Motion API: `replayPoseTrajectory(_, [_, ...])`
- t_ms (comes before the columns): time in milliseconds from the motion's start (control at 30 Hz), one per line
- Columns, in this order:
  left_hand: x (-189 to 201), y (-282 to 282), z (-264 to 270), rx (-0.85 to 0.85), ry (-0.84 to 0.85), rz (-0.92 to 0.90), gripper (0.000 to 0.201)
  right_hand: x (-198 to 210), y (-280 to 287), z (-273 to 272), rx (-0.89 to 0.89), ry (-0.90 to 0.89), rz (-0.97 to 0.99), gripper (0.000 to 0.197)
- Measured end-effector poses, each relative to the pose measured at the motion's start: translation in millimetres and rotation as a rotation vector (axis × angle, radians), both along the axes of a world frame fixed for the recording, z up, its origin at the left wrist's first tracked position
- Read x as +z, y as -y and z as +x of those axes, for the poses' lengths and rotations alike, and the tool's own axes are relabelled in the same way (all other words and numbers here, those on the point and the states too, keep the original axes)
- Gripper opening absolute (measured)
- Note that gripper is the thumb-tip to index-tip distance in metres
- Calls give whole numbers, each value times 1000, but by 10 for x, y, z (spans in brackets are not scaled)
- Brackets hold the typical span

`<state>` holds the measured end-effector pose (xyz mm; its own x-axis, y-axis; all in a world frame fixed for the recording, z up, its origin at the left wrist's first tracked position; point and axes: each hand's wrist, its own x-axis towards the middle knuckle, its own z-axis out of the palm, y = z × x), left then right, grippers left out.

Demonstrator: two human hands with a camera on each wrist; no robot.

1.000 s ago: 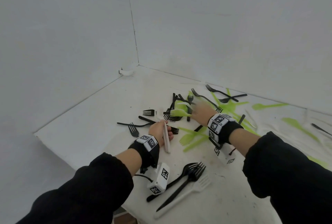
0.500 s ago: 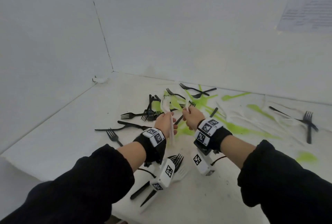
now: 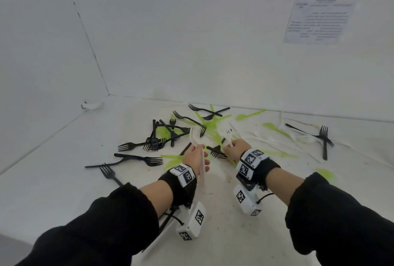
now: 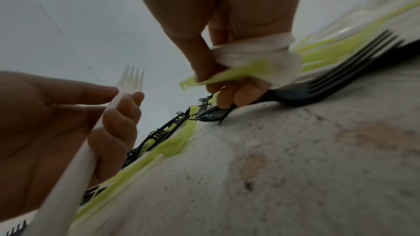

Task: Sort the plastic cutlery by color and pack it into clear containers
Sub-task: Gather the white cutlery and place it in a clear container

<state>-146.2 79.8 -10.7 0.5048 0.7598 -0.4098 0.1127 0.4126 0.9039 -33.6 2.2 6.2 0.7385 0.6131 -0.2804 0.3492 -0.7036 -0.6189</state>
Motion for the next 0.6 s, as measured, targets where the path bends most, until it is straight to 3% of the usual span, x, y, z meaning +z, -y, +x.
replayPoseTrajectory(100, [-24,100,43,-11,-1,-13,19,-49,-4,27,-42,16,5,20])
replayPoseTrajectory(200, [-31,204,94,-25,0,-16,18,-49,65,6,-88,-75,105,8])
replayPoseTrajectory(267, [-29,260,125,-35,2,-10,19,-49,109,14,-104,-86,117,15])
replayPoseTrajectory(367, [-47,321,174,-34,16,-15,19,0,211,22,-87,63,27,40])
replayPoseTrajectory(467, [-55,385,222,-34,26,-22,19,17,287,68,-82,86,15,34])
replayPoseTrajectory(533, [-43,438,254,-37,48,-36,19,4,321,86,-108,1,137,22])
replayPoseTrajectory(600, [-23,500,302,-44,69,-40,19,-5,327,66,-101,-71,234,32])
